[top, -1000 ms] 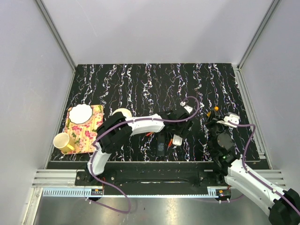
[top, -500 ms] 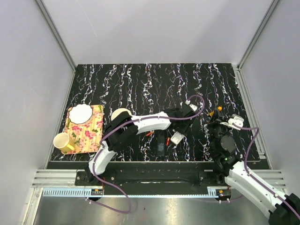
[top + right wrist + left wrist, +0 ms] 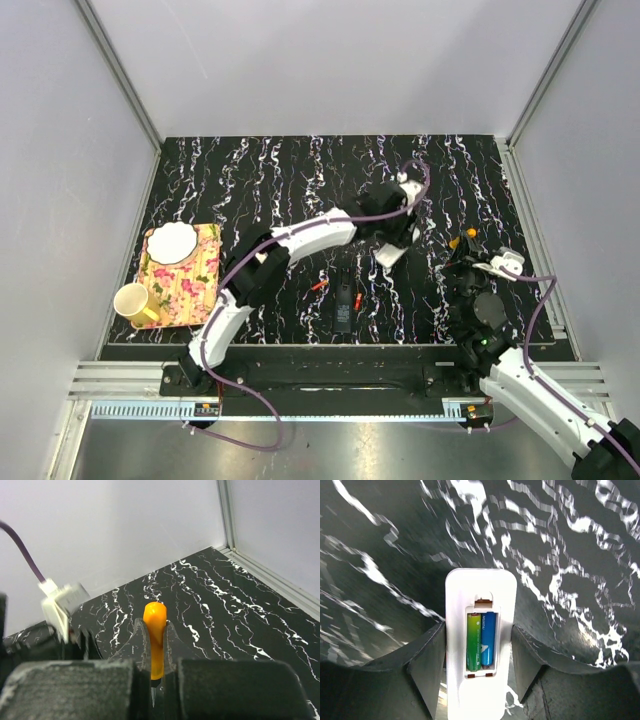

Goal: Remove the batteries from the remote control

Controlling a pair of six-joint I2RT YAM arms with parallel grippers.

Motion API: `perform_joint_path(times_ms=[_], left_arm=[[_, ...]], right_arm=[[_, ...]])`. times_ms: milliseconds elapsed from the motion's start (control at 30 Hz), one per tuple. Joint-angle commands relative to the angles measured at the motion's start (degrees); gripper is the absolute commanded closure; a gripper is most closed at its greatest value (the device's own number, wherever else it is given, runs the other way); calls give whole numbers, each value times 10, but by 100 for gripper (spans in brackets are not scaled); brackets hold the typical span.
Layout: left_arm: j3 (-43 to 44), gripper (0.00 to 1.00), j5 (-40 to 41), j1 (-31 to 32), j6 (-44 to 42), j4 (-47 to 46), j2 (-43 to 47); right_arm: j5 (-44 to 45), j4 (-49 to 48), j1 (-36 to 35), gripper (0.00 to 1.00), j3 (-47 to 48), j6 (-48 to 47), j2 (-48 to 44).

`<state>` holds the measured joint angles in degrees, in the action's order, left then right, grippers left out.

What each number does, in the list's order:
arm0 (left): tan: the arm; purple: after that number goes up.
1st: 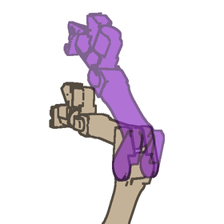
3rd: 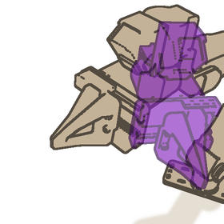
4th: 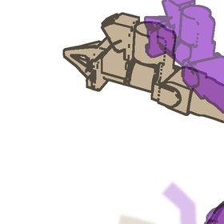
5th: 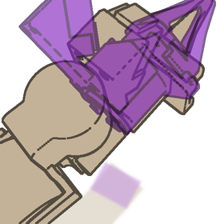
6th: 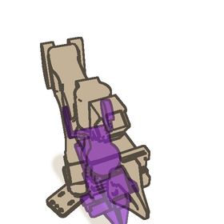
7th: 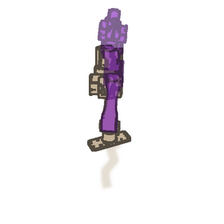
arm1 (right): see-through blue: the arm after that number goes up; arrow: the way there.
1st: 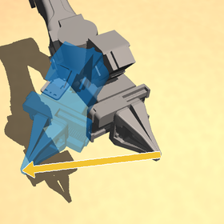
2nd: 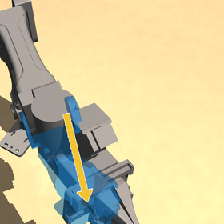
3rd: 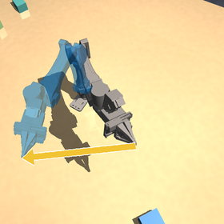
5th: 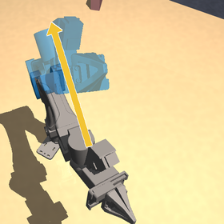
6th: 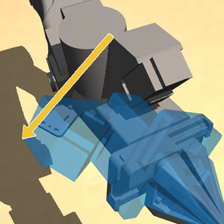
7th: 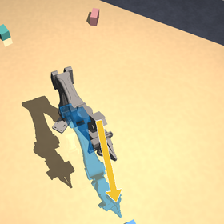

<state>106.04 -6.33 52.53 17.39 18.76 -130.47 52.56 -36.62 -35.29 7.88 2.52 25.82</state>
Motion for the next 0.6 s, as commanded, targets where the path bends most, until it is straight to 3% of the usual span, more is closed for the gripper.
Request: perform_joint_path(times_ms=[0, 133, 233, 367, 567], left_arm=[[93, 69, -50, -37, -117, 18, 0], [93, 71, -55, -52, -268, 71, 13], [44, 71, -37, -54, -354, 93, 37], [-21, 70, -4, -55, -408, 107, 61], [-83, 67, -20, -54, -422, 102, 84]], right_arm=[[-28, 4, 4, 100, 5, 25, 7], [-46, 10, 4, 100, 4, 41, 17], [-61, 11, 4, 100, 2, 55, 25], [-79, 11, 4, 100, -2, 77, 32], [-98, 12, 5, 100, -4, 90, 39]])
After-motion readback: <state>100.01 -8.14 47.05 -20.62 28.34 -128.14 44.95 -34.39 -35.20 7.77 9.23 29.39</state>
